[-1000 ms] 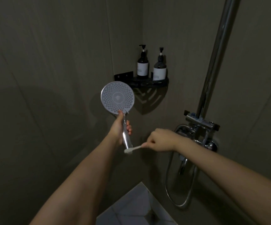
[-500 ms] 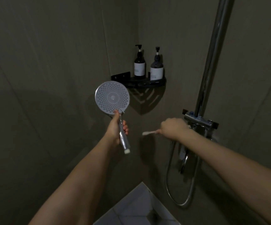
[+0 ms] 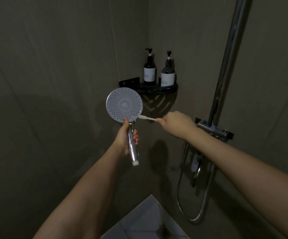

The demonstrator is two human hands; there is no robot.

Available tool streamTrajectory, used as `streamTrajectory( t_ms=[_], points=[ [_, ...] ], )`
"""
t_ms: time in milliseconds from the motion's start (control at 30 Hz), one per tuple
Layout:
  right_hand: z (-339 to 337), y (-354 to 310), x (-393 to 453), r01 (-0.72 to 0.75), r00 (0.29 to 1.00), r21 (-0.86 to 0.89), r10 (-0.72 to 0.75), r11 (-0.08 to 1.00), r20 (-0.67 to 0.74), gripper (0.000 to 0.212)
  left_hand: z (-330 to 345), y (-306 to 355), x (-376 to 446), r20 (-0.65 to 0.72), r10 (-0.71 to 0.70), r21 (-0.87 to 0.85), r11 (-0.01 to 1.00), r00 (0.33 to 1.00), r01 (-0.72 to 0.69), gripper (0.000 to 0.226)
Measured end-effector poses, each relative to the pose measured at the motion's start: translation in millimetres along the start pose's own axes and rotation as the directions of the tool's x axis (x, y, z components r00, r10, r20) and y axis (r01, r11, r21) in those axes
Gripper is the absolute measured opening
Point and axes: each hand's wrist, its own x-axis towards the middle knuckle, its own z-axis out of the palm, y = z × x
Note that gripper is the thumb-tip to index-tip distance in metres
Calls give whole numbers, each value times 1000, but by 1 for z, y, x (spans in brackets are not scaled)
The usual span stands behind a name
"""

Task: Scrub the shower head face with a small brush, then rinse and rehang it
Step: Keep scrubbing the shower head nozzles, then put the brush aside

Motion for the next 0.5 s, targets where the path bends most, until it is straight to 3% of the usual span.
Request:
streamTrajectory(
  t_ms=[100, 200, 267, 333, 467, 500],
  points=[
    [8, -17, 4, 35, 999, -30, -35, 999, 22, 53, 8, -5, -2, 39, 7, -39, 999, 999, -5, 70],
    [15, -17, -6, 86, 942, -18, -75, 996, 328, 45, 10, -5, -1, 61, 46, -65, 997, 997, -41, 65],
    [16, -17, -12, 125, 889, -30, -98, 992, 448, 46, 7, -6, -1, 50, 37, -85, 996, 998, -32, 65],
    [15, -16, -12, 138, 886, -10, -119, 990, 448, 47, 6, -8, -1, 38, 37, -85, 996, 999, -34, 64],
    [16, -6, -6, 49, 970, 64, -63, 997, 234, 47, 10, -10, -2, 42, 57, -25, 998, 997, -56, 67],
    [16, -2, -7, 29, 969, 72, -45, 997, 242, 48, 10, -9, -3, 39, 51, -4, 999, 998, -51, 69]
  ],
)
